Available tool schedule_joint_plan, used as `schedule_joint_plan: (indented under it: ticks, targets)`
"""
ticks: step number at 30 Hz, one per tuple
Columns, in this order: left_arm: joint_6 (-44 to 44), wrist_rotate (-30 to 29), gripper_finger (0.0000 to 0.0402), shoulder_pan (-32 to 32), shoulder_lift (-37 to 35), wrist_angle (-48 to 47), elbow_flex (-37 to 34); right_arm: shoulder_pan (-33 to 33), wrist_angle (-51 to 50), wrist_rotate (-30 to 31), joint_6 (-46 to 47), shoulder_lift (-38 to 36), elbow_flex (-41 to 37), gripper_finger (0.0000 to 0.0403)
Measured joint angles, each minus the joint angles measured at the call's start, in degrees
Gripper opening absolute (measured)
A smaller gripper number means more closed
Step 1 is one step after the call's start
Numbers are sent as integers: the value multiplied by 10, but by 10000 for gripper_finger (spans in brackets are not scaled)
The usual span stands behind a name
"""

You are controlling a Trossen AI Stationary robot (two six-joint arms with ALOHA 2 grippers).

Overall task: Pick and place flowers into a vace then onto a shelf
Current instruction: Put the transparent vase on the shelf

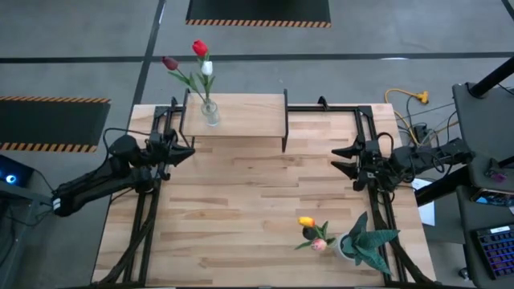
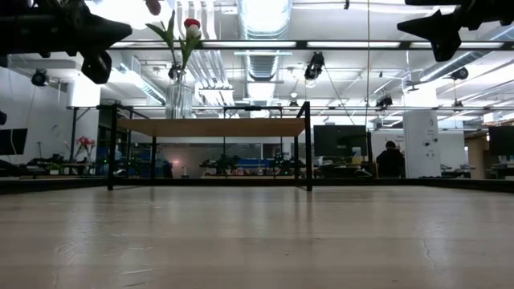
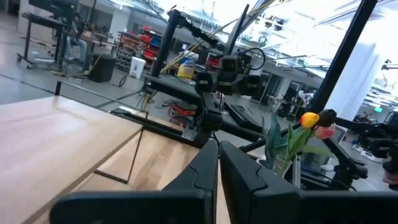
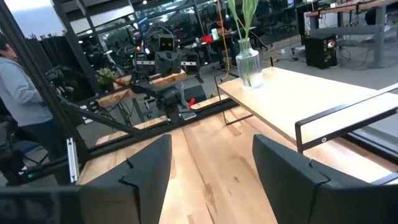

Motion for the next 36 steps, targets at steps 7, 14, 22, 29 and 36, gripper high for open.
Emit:
schedule_joint_plan:
  ticks: [7,14,22,29,36]
  targets:
    - [-23,0,0,0,0,-1,0,0,1,0,11,8,0,217]
    - [-20,18,33,-2,10,0,0,0,0,16,11,40,0,225]
    - [-9,37,157,-49,108,124,0,0,5,29,14,53,0,227]
    - [32,40,177,-110,218,203,48,0,31,29,12,47,0,226]
    - [51,39,177,-163,337,201,136,0,30,29,12,45,0,225]
